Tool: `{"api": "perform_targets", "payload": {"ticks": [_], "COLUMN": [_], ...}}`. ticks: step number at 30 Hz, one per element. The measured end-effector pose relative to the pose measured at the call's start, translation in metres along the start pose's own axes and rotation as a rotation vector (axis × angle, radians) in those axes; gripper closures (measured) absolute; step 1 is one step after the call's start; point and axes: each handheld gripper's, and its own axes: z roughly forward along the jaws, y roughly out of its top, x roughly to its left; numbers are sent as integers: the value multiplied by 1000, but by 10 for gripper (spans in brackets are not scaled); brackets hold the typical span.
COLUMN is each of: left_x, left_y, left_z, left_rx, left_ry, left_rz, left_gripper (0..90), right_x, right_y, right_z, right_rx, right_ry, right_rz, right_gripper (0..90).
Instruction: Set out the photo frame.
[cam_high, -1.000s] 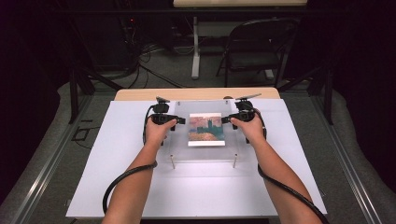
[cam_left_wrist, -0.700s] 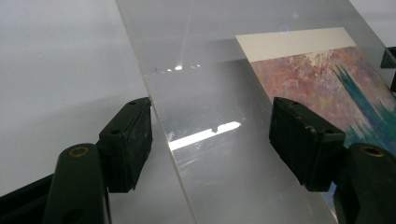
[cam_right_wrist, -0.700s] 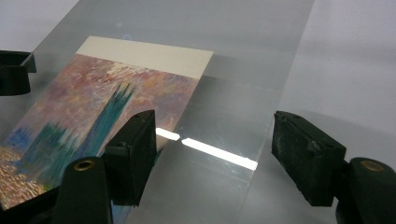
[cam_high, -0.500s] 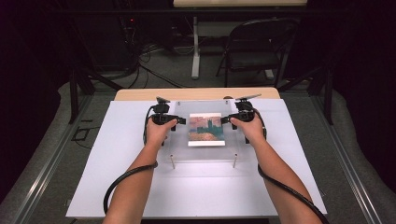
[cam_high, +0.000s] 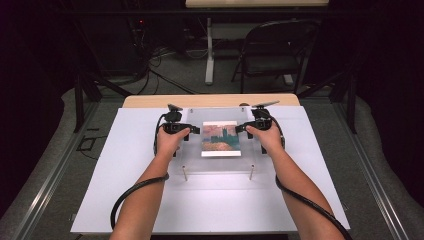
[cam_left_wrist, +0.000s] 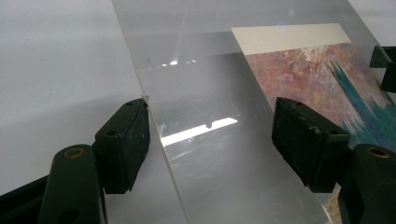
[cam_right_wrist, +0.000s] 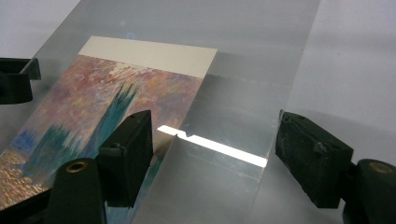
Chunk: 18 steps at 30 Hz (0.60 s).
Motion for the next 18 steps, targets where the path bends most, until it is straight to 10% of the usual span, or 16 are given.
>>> {"api": "perform_targets", "payload": {"ticks": [18], "left_x": [-3], "left_y": [2], "left_z": [-1], "left_rx": [-1], "left_ry": [24], "left_rz": [-18], "left_gripper": [304], "right_x": [-3], "right_y": [0], "right_z": [-2], "right_rx": [-20], "right_ry": [9], "right_rz": [17], "right_gripper": [323]}}
